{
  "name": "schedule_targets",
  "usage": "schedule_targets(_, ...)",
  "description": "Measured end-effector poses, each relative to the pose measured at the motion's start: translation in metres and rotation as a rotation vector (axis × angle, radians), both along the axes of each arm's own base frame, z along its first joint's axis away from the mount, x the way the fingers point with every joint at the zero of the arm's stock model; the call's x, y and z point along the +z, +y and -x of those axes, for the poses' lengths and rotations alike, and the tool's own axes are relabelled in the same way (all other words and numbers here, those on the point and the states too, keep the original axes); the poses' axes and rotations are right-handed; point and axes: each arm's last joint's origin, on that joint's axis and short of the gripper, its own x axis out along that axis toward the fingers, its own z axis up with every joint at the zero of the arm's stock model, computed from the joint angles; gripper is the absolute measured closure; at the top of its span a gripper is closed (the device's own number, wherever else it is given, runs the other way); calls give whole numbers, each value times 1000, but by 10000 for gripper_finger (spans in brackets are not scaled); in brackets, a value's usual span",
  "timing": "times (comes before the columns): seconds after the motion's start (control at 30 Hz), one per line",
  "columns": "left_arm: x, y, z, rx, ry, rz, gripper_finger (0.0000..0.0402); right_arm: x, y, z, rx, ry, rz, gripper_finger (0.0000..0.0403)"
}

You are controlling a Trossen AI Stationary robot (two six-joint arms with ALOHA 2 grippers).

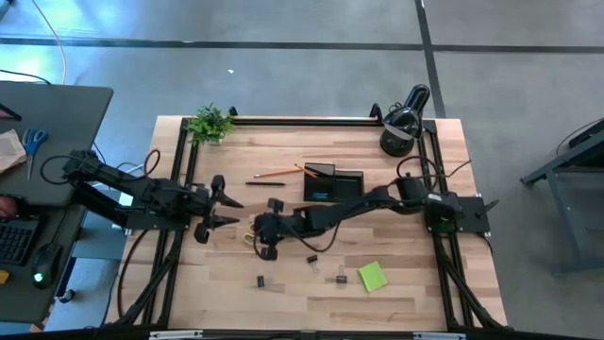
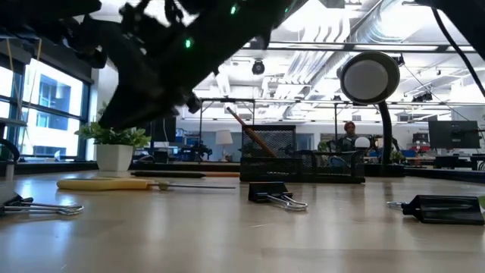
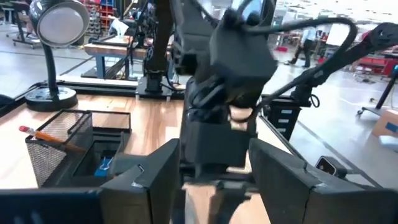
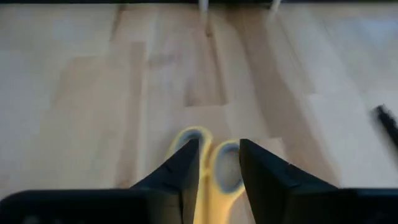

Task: Pick and place office supplies into organizer
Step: Put the yellow scissors into the desk organizer

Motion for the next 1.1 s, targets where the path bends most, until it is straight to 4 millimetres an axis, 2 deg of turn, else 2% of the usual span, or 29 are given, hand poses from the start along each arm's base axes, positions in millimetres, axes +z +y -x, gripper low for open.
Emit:
schedule_targets(0.23, 3, 2, 10, -3, -26, 7, 218, -31, 6, -7, 60, 7, -5, 301)
schedule_targets(0.4, 4, 3, 14, -3, -40, 10, 218, -30, 14, -6, 112, -13, 42, 313)
schedule_targets(0.53, 4, 3, 14, -3, -40, 10, 218, -28, 24, -6, 170, -32, 0, 327)
schedule_targets(0.7, 4, 3, 14, -3, -40, 11, 218, -39, 18, -8, 156, -12, -37, 340)
schedule_targets(0.83, 4, 3, 14, -3, -40, 11, 218, -53, 15, -10, 148, 5, -40, 335)
schedule_targets(1.1, 4, 3, 14, -3, -40, 11, 218, -55, 10, -9, 145, 30, -31, 321)
